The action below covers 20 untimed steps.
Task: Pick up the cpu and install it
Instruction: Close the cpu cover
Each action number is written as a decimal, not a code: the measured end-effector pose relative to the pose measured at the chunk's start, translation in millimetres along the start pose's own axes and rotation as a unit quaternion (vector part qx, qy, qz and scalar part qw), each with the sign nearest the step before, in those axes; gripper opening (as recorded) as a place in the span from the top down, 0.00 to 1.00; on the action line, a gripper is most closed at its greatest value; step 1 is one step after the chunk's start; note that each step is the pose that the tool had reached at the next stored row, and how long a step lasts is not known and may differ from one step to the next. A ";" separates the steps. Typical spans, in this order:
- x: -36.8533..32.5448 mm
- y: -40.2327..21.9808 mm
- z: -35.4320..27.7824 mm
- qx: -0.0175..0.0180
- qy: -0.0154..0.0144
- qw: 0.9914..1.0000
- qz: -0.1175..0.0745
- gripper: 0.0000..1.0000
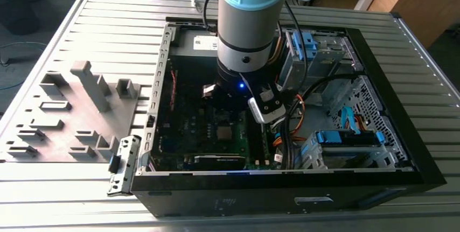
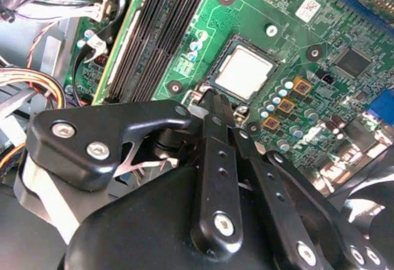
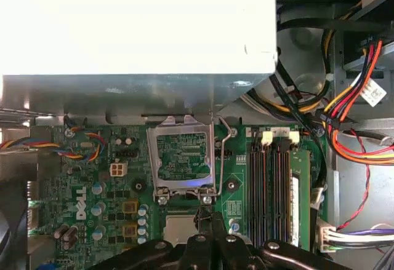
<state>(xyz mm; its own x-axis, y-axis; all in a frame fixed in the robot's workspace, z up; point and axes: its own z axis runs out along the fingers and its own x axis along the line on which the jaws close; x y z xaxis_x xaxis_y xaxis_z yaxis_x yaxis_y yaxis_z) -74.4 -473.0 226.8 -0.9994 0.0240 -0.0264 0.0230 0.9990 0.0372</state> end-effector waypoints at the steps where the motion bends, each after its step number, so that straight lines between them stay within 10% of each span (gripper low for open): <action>1: 0.0 0.1 0.0 0.000 0.000 1.000 0.000 0.89; 20: 0.0 3.1 2.2 0.000 0.000 1.000 0.000 0.89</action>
<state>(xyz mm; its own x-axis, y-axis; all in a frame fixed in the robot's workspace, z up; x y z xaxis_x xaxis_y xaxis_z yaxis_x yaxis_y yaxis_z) -74.2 -469.8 224.7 -0.9994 0.0239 -0.0266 0.0229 0.9990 0.0374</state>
